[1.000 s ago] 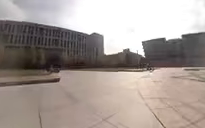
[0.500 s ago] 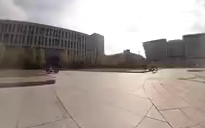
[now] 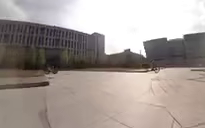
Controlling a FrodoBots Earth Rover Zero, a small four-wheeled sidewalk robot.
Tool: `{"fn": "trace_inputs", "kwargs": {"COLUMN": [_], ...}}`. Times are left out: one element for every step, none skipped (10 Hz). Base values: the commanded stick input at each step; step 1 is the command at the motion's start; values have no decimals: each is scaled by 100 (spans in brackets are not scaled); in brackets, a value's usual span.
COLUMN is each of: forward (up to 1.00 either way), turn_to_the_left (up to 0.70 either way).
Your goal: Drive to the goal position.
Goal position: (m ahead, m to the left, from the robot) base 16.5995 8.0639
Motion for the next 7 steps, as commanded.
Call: {"fn": "trace_inputs", "kwargs": {"forward": [100, 100, 100, 100, 100, 100, 100], "turn_to_the_left": [0, 0, 0, 0, 0, 0, 0]}}
